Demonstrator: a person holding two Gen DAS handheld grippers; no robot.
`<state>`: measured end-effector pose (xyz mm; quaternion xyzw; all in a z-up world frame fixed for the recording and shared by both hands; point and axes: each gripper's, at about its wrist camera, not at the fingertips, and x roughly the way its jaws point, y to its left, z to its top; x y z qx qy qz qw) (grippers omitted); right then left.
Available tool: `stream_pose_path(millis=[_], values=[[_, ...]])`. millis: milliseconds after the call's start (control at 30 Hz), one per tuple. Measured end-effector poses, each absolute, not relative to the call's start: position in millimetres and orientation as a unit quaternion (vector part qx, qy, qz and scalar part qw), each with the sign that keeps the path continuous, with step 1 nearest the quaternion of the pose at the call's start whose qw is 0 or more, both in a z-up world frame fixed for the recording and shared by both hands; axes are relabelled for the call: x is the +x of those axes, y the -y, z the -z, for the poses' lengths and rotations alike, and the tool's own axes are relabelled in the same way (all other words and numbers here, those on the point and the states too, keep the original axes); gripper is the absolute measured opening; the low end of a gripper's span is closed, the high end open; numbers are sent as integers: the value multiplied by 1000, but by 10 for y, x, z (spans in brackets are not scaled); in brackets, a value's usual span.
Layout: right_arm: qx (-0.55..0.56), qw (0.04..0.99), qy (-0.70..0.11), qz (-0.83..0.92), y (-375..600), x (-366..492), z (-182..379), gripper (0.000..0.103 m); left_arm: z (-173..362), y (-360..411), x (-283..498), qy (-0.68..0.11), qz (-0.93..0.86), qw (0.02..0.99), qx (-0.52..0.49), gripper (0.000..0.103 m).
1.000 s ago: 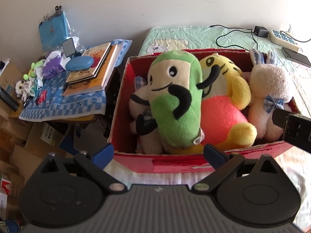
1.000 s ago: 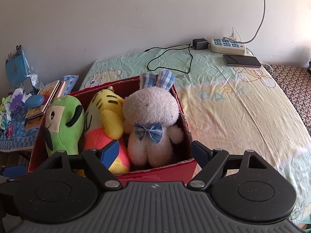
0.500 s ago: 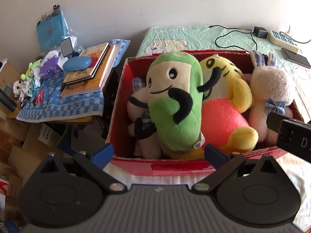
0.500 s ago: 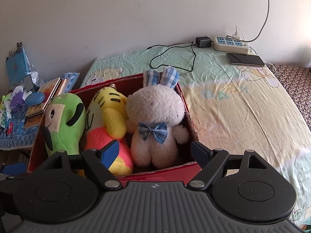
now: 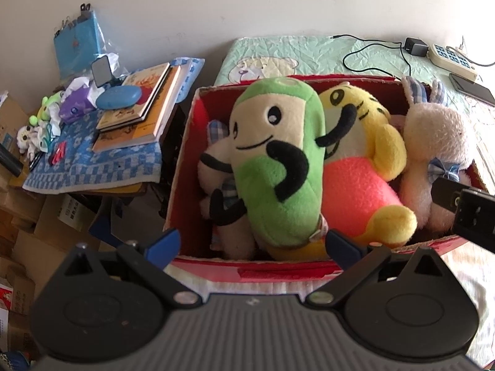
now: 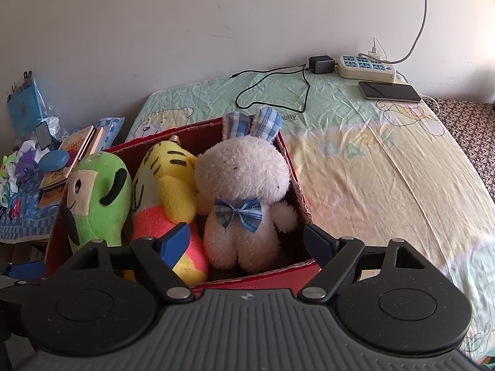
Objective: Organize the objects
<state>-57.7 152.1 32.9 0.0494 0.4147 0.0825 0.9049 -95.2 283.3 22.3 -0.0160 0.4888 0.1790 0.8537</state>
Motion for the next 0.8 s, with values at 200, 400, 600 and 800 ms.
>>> stream_pose_path(millis=[200, 400, 600, 800], values=[[50, 904, -417, -85, -1528, -574, -322, 83, -212, -2816, -943, -489, -176, 854, -12, 100], [47, 903, -418, -86, -1543, -568, -314, 83, -202, -2828, -938, -491, -177, 853, -13, 100], [47, 903, -419, -86, -1546, -565, -312, 83, -199, -2827, -938, -491, -177, 853, -12, 100], [45, 903, -419, -87, -1564, -566, -308, 83, -200, -2827, -940, -491, -178, 853, -13, 101]])
